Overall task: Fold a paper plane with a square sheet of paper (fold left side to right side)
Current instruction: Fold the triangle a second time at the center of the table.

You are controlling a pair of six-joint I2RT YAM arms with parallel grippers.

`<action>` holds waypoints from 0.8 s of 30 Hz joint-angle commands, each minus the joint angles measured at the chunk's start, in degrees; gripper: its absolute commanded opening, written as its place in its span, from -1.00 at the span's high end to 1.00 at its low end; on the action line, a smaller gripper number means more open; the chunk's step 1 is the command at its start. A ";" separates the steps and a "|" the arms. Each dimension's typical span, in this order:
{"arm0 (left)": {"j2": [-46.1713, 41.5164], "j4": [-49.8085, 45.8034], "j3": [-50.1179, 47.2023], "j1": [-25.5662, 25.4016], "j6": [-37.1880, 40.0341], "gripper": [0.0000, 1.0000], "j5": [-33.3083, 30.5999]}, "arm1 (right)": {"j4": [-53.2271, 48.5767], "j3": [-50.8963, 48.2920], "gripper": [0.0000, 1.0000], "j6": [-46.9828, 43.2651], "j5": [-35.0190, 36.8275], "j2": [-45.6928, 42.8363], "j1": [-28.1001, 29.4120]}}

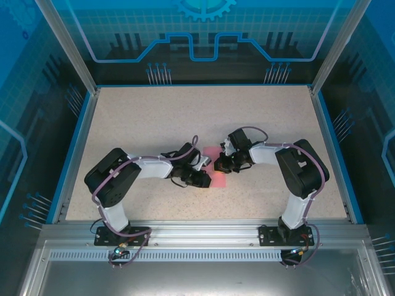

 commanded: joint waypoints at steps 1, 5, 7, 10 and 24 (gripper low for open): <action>-3.07 -4.06 -2.30 0.23 -0.79 0.61 0.53 | -3.73 -0.16 0.96 -0.97 2.29 2.67 0.50; -6.29 -4.71 -3.21 1.39 -0.94 0.64 0.96 | -3.43 -0.06 0.96 -0.91 2.08 2.71 0.53; -8.25 -4.04 -3.26 2.24 -1.40 0.64 1.57 | -3.25 -0.07 0.96 -0.92 1.89 2.65 0.52; -9.38 -3.31 -2.33 2.79 -1.68 0.62 2.02 | -3.03 -0.07 0.96 -0.86 1.74 2.61 0.52; 2.67 -1.38 3.64 2.74 -1.41 0.57 0.84 | -1.95 -0.03 0.97 -1.30 0.20 -0.10 0.61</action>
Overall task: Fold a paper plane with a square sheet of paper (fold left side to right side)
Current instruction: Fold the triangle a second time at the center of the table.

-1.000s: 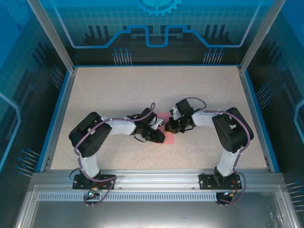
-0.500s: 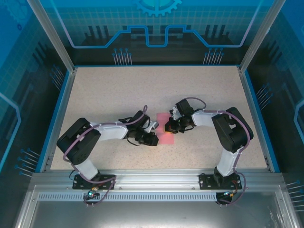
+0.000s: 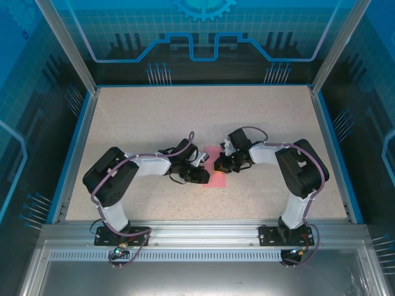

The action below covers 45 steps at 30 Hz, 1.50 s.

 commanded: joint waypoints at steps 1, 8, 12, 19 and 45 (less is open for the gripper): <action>2.30 -0.69 1.72 0.06 0.08 0.57 -1.23 | -2.37 -0.05 0.97 -1.58 0.66 -0.89 0.59; 3.17 -6.03 2.45 -1.61 1.29 0.59 -7.45 | -8.53 1.18 1.00 -4.72 0.13 -4.85 0.96; 3.49 -7.89 2.50 -2.72 1.30 0.59 -10.28 | -9.77 0.92 1.00 -5.31 -0.98 -5.42 2.31; 3.94 -9.49 2.84 -3.61 1.48 0.60 -12.23 | -8.71 1.78 1.00 -5.04 -2.39 -3.80 3.92; 4.62 -11.11 2.33 -3.95 1.22 0.60 -14.12 | -18.37 5.82 1.00 -12.19 6.40 1.69 1.06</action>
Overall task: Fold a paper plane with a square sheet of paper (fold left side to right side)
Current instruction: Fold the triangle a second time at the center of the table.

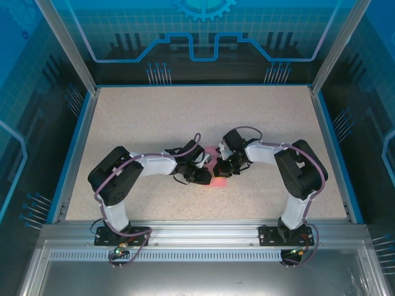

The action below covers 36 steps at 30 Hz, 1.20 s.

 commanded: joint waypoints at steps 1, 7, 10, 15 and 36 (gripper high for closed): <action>3.06 -5.68 -1.48 -0.47 1.02 0.60 -5.18 | -4.97 2.13 1.00 -2.79 4.01 2.04 -2.13; 3.05 -5.68 -1.74 -0.48 1.10 0.61 -5.26 | -8.29 5.13 1.00 -5.19 5.48 3.63 -4.49; 3.05 -5.82 -1.74 -0.49 1.20 0.61 -5.44 | -9.62 5.92 1.00 -6.50 5.68 4.17 -6.23; 3.13 -5.82 -1.92 -0.48 1.20 0.60 -5.53 | -11.44 6.95 1.00 -8.54 6.22 4.77 -9.39; 1.21 -4.60 -1.30 -0.48 1.07 0.58 -4.79 | -5.17 3.97 1.00 -7.55 -6.83 -1.07 -7.66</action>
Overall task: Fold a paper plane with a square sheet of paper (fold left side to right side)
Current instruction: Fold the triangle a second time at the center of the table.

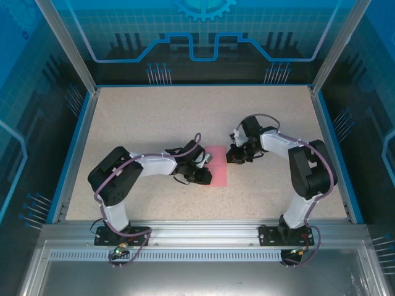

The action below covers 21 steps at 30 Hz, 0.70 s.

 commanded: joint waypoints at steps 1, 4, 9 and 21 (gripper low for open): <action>1.42 -4.81 -1.26 -0.27 1.11 0.58 -4.46 | 2.29 -0.76 1.00 1.20 -4.98 2.61 3.08; 1.17 -5.03 -0.97 -0.25 1.11 0.58 -4.14 | 1.26 0.63 1.00 0.94 -4.20 5.80 3.45; -0.03 -5.65 1.24 -0.27 1.20 0.57 -2.59 | -1.75 2.52 1.00 -0.12 -0.09 8.55 3.49; -0.31 -4.70 8.72 -0.43 0.81 0.58 7.73 | -3.73 2.87 1.00 -0.74 1.95 9.45 3.41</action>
